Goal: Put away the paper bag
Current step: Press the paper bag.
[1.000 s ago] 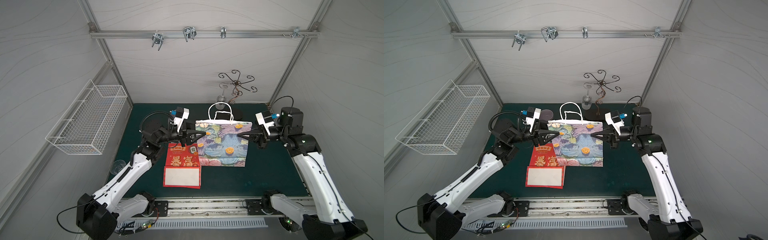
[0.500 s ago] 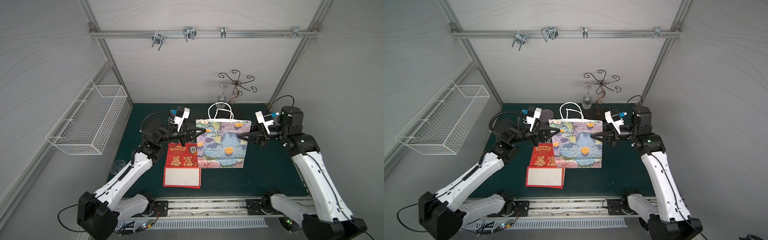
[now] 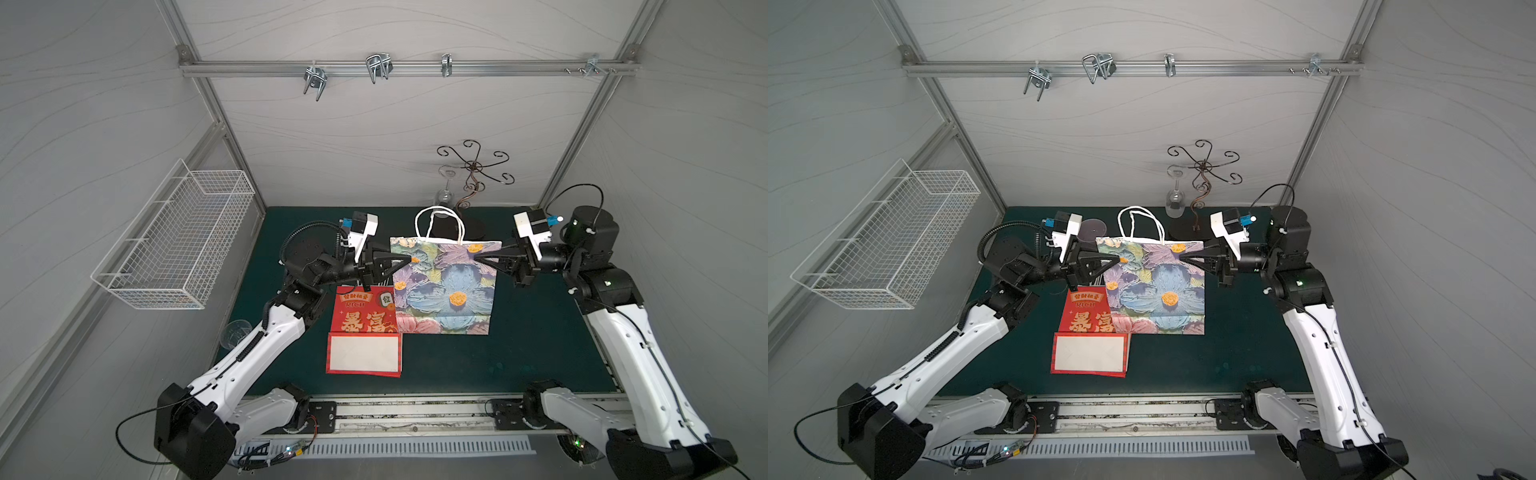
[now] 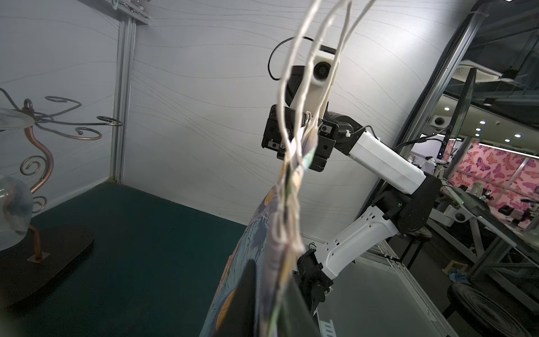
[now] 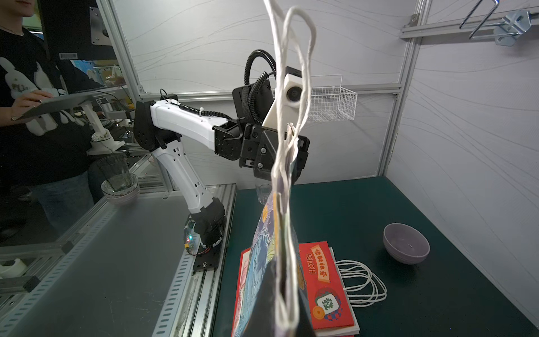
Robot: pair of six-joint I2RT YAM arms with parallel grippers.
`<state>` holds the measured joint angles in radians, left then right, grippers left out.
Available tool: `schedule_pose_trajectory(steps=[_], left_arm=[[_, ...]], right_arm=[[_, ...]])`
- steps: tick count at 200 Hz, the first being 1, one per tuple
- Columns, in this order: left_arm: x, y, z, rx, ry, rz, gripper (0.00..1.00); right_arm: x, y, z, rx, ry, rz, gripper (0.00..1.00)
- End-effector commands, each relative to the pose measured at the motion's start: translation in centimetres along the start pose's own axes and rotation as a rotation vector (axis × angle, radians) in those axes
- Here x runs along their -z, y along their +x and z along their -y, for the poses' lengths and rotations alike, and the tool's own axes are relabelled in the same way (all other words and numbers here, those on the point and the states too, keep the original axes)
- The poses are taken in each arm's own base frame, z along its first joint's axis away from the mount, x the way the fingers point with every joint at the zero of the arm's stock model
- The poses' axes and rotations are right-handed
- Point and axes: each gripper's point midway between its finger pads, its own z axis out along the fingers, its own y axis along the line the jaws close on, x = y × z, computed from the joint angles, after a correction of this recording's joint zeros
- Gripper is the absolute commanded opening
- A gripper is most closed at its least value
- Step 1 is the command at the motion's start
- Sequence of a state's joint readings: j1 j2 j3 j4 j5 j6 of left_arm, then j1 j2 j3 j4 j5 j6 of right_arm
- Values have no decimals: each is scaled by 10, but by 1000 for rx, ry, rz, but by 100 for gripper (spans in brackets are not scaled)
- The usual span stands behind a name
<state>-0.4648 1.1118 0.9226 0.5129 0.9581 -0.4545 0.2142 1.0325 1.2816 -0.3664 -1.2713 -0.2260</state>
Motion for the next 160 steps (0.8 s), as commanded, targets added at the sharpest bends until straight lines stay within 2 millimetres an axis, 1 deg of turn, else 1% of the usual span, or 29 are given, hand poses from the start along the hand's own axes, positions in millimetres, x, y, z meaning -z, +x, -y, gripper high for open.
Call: schedule_pose_trajectory(steps=[1,9,16,27,35,43,55,73,86,115,136,137,150,153,160], left_arm=[[5,-24,6,-38,-34,79,56],[7,-30,8,-40,-42,103,62],[8,-35,10,-43,-43,121,64],[9,-43,14,-51,-44,142,64],[9,-48,16,-56,-41,151,60],[9,-53,18,-61,-38,159,54],[9,-56,20,-68,-34,164,39],[7,-55,19,-69,-28,156,14],[6,-54,18,-64,-21,156,0],[6,-52,17,-63,-19,156,0],[7,-52,19,-65,-17,150,0],[7,-51,18,-65,-17,149,1],[8,-49,17,-57,-32,142,40],[8,-49,16,-54,-37,141,47],[9,-47,15,-48,-48,139,57]], right_arm=[[0,0,-5,13,4,0,0],[0,3,-6,2,1,-6,0],[0,7,-7,-10,-5,-9,0],[0,12,-7,-28,-11,-13,0],[-1,15,-8,-37,-17,-16,0],[-1,19,-9,-49,-23,-18,0],[-1,21,-9,-53,-27,-19,0],[-1,21,-9,-48,-28,-17,0],[-1,20,-8,-44,-26,-16,0],[-1,15,-9,-32,-31,-10,0],[-1,9,-9,-16,-32,-1,0],[0,8,-9,-15,-32,-1,0],[0,3,-10,-3,-32,5,0],[0,1,-10,0,-31,7,0],[0,-1,-10,5,-33,9,0]])
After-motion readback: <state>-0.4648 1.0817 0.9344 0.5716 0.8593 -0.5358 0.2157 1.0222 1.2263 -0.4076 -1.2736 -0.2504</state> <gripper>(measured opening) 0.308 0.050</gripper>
